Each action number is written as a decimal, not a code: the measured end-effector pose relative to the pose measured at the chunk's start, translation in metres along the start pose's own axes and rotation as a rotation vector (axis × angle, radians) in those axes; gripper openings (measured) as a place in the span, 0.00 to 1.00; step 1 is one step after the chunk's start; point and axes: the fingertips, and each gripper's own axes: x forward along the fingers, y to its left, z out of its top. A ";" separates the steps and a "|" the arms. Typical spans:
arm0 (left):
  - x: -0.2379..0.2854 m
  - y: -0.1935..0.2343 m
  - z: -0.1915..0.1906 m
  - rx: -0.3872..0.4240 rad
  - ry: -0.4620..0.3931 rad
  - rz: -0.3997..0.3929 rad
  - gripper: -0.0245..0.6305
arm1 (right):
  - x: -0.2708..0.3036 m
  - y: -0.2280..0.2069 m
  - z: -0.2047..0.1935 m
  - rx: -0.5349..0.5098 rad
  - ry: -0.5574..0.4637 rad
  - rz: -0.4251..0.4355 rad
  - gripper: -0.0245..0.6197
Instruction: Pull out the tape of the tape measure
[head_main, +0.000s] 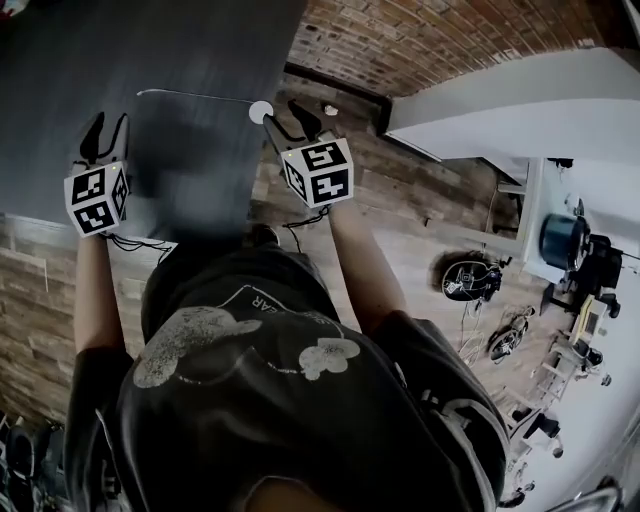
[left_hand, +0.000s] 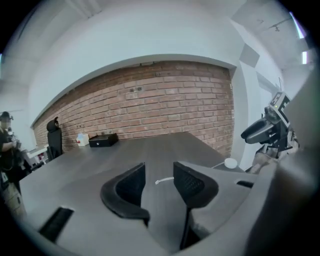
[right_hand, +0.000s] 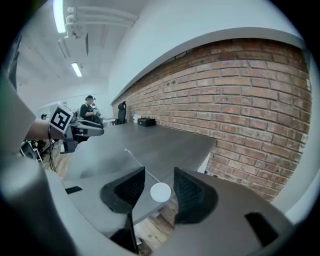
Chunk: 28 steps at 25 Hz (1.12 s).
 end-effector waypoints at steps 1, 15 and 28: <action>-0.010 -0.004 0.004 -0.012 -0.013 0.017 0.31 | -0.006 0.001 0.004 -0.005 -0.013 0.014 0.34; -0.117 -0.089 0.026 -0.128 -0.135 0.160 0.06 | -0.099 -0.013 0.037 -0.096 -0.156 0.150 0.09; -0.181 -0.141 -0.010 -0.199 -0.061 0.164 0.05 | -0.120 0.026 0.008 -0.158 -0.138 0.290 0.09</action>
